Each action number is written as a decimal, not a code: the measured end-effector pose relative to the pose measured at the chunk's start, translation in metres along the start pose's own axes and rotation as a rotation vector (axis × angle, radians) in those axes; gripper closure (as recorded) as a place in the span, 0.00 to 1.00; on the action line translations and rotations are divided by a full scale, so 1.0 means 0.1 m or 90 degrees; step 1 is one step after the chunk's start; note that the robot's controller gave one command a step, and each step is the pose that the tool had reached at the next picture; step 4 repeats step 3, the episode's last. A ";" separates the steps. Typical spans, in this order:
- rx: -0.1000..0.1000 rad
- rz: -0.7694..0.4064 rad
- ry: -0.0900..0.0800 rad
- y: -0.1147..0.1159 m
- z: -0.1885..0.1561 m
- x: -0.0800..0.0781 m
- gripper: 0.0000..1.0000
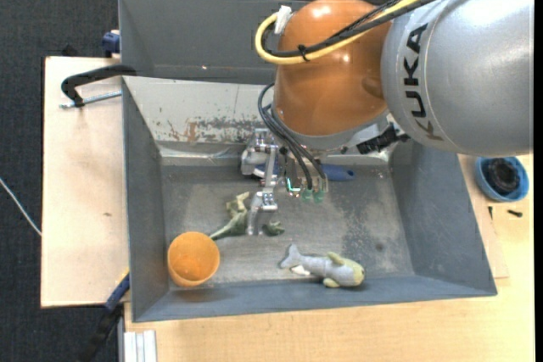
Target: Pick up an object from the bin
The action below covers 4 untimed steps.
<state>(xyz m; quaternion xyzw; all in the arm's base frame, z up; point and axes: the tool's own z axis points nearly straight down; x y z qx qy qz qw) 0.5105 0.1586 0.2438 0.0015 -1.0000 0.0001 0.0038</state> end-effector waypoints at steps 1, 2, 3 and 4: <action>-0.002 -0.130 -0.012 -0.27 1.73 -0.31 0.00; -0.003 -0.130 -0.014 -0.26 1.69 -0.31 1.00; -0.001 -0.307 -0.014 0.18 0.10 -0.15 1.00; -0.001 -0.307 -0.014 0.18 0.10 -0.15 1.00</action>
Offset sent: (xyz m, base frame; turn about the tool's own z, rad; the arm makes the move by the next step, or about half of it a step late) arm 0.0264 -0.0286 -0.1738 -0.2053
